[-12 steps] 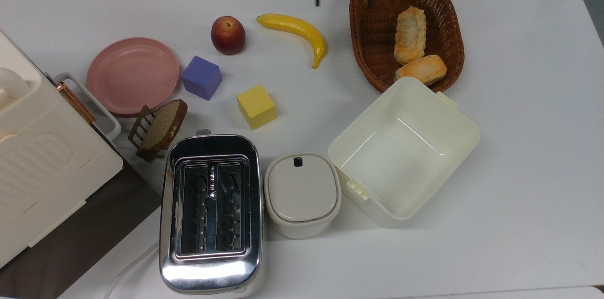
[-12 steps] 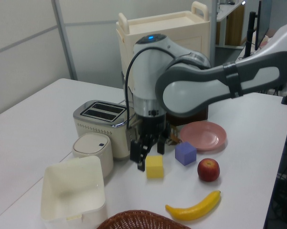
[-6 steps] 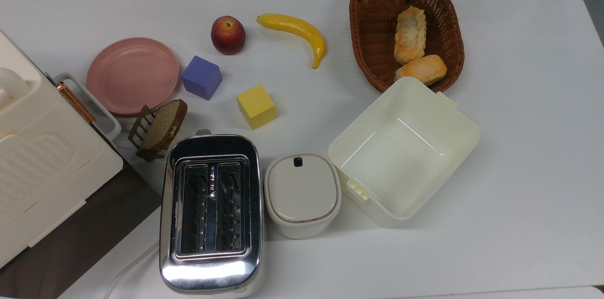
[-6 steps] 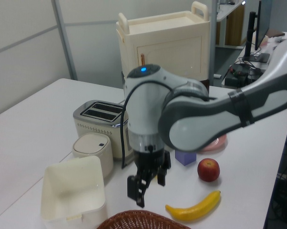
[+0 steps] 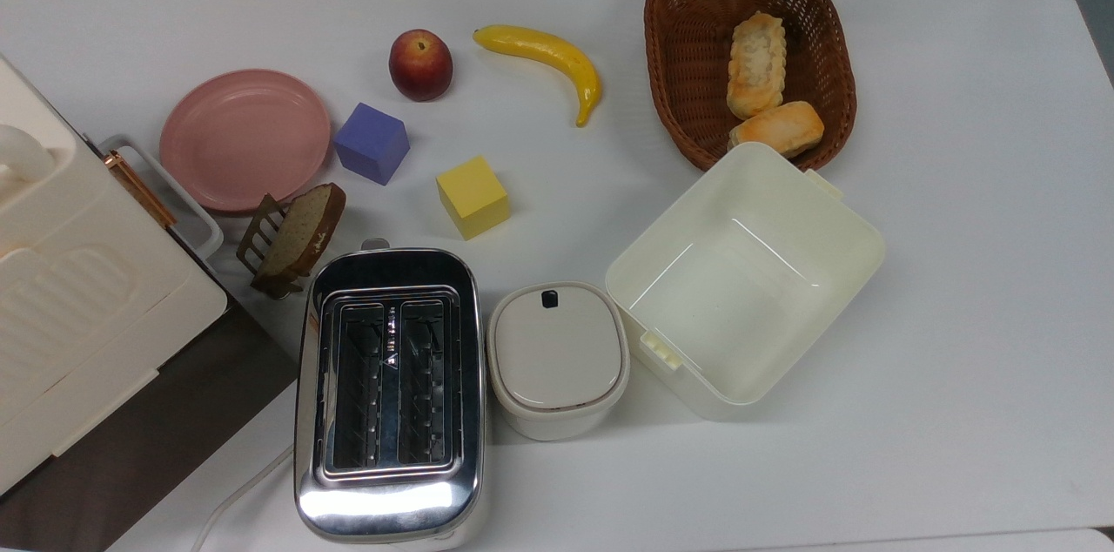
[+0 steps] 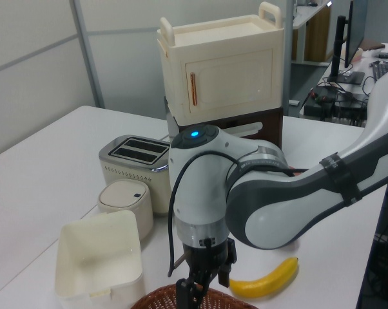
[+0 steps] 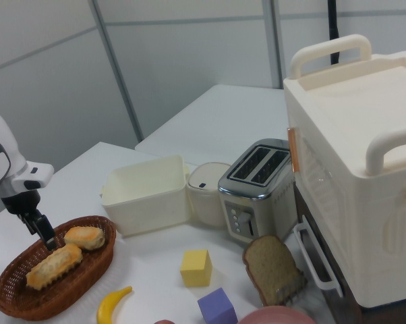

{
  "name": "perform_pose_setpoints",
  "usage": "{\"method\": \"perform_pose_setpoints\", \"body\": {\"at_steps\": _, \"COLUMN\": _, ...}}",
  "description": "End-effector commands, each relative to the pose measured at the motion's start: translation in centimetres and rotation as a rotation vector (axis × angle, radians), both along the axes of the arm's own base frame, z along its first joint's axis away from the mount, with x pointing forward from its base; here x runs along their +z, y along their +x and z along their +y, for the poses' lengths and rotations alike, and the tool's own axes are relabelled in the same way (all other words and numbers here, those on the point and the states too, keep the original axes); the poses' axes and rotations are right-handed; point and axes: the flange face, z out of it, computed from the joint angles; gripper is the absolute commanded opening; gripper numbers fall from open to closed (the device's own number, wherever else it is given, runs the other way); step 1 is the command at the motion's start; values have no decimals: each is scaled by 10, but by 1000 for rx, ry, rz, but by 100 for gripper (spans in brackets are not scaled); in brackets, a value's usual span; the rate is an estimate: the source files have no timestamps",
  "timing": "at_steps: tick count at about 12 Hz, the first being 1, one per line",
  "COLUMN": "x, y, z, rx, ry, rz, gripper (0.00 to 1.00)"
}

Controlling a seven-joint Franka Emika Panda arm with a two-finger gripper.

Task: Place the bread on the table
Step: 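Move the open gripper over the long crusty roll in the wicker basket, then lower the gripper onto the long roll and close on it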

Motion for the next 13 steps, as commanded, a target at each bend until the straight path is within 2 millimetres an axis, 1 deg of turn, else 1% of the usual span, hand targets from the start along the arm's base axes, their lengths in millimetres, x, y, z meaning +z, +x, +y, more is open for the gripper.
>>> {"method": "perform_pose_setpoints", "body": {"at_steps": 1, "x": -24, "y": 3, "z": 14, "rx": -48, "ry": 22, "rz": -20, "gripper": 100}}
{"method": "perform_pose_setpoints", "body": {"at_steps": 3, "x": -37, "y": 2, "z": 24, "rx": -19, "ry": 1, "rz": -27, "gripper": 100}}
{"method": "perform_pose_setpoints", "body": {"at_steps": 4, "x": -49, "y": 2, "z": 31, "rx": 12, "ry": -24, "rz": -32, "gripper": 100}}
{"method": "perform_pose_setpoints", "body": {"at_steps": 6, "x": -55, "y": 2, "z": 39, "rx": 22, "ry": -22, "rz": -51, "gripper": 100}}
{"method": "perform_pose_setpoints", "body": {"at_steps": 8, "x": -66, "y": 1, "z": 47, "rx": 18, "ry": -29, "rz": -50, "gripper": 100}}
{"method": "perform_pose_setpoints", "body": {"at_steps": 9, "x": -71, "y": 3, "z": 50, "rx": 5, "ry": -30, "rz": -63, "gripper": 100}}
{"method": "perform_pose_setpoints", "body": {"at_steps": 12, "x": -99, "y": 4, "z": 56, "rx": 3, "ry": -79, "rz": -66, "gripper": 100}}
{"method": "perform_pose_setpoints", "body": {"at_steps": 13, "x": -105, "y": 5, "z": 58, "rx": 7, "ry": -80, "rz": -70, "gripper": 100}}
